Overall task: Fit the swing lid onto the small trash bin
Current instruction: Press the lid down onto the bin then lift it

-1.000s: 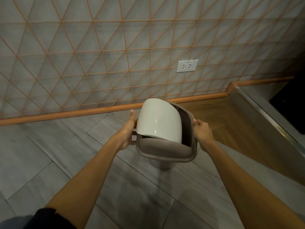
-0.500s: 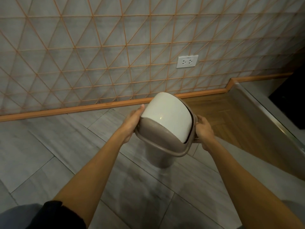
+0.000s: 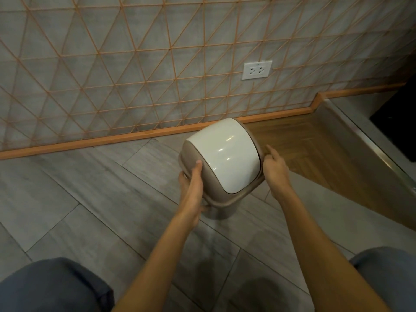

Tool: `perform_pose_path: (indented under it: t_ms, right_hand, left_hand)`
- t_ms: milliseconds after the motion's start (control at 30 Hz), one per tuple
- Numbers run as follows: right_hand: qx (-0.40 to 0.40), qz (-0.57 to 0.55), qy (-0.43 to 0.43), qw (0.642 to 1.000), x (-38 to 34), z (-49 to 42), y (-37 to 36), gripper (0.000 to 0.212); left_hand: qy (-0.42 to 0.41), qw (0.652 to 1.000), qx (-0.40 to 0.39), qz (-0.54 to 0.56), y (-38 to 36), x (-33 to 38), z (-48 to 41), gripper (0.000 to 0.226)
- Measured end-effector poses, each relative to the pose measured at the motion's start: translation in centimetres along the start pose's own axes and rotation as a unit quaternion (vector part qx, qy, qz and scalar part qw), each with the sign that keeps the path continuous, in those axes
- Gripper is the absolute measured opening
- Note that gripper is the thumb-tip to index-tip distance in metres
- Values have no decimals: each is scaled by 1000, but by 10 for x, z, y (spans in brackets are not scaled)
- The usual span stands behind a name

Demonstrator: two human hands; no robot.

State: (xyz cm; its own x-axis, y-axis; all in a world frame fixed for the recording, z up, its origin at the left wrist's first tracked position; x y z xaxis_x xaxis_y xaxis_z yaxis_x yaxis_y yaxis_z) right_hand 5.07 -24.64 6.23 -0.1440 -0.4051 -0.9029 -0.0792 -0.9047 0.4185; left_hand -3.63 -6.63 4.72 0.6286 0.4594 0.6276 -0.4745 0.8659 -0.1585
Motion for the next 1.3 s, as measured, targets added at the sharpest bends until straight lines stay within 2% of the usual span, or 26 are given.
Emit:
perform_pose_path:
  t_ms: [100, 333, 467, 600, 700, 833, 1000, 1300]
  right_hand:
    - [-3, 9, 21, 1000, 3, 5, -2, 46]
    - [22, 38, 54, 998, 26, 31, -10, 43]
    - [20, 29, 67, 997, 29, 38, -9, 45]
    - [-82, -47, 90, 991, 28, 44, -5, 62]
    - [-131, -53, 130, 981, 30, 41, -3, 77]
    - [-148, -49, 154, 976, 33, 21, -9, 93]
    - [-146, -21, 187, 971, 28, -9, -26, 102]
    - [-130, 0, 215, 968, 21, -63, -50, 95]
  left_hand:
    - [-29, 999, 2, -21, -5, 8, -2, 76]
    - [-61, 985, 5, -161, 12, 39, -20, 70]
    - [-70, 984, 17, -164, 10, 36, -23, 71]
    - [-114, 979, 29, -165, 7, 5, -24, 88]
    - [-172, 965, 47, -190, 4, -17, -28, 102]
    - [-261, 945, 54, -190, 6, -22, -42, 105]
    - [-296, 934, 75, -185, 8, -6, -73, 107]
    - [-345, 912, 98, -201, 5, 32, -122, 108]
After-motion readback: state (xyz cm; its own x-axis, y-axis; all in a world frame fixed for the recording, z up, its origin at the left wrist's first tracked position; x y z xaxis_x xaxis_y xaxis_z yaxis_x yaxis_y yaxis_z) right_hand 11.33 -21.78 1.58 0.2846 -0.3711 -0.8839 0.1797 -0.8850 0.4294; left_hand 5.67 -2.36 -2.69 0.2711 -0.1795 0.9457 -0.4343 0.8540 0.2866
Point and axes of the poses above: each hand's wrist, its own z-axis away from the middle knuckle, its own y-axis out of the back of the hand, x = y × z, the point moved 2 cm from there along -z, towards the middle knuckle, and after that the axes turned 11 degrees about y, right-handed, at the moved point
